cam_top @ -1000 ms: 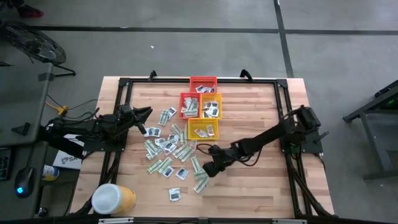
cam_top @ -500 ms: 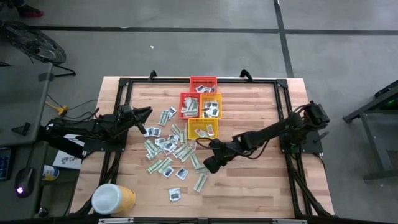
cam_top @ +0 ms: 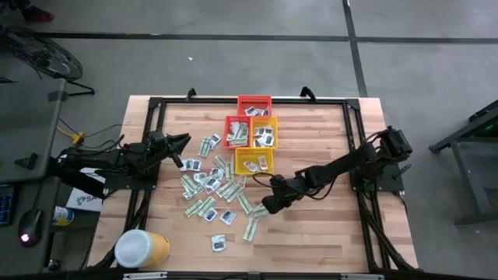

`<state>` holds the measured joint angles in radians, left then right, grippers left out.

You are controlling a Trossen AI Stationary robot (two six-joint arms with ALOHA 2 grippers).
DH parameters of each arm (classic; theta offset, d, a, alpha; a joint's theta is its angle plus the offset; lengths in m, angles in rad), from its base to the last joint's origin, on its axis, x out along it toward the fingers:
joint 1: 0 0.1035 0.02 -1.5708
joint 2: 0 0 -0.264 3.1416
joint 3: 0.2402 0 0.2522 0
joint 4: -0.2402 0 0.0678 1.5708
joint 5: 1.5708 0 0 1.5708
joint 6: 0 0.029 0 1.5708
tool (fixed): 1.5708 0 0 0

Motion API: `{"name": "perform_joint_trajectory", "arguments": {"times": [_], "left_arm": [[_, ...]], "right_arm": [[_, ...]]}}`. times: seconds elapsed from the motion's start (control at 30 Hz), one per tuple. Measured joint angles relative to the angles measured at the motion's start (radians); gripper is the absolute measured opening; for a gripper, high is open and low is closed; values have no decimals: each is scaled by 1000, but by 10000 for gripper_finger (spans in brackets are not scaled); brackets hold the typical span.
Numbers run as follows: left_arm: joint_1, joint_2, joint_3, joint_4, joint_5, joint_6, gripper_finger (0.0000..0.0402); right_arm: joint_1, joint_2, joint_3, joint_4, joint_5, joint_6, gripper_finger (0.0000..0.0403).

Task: Pick & Place First Aid Supplies
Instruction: Put the bandage into the bottom orange bin

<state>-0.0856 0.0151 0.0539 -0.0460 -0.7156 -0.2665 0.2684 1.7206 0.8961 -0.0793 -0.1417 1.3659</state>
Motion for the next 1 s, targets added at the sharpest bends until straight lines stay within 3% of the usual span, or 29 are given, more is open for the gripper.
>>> {"name": "perform_joint_trajectory", "arguments": {"times": [0.5, 1.0], "left_arm": [[0, 0, 0, 0, 0, 0, 73], [0, 0, 0, 0, 0, 0, 73]], "right_arm": [[3, 0, -76, 5, -98, -28, 3], [1, 0, -76, 26, -120, -62, 65]]}}
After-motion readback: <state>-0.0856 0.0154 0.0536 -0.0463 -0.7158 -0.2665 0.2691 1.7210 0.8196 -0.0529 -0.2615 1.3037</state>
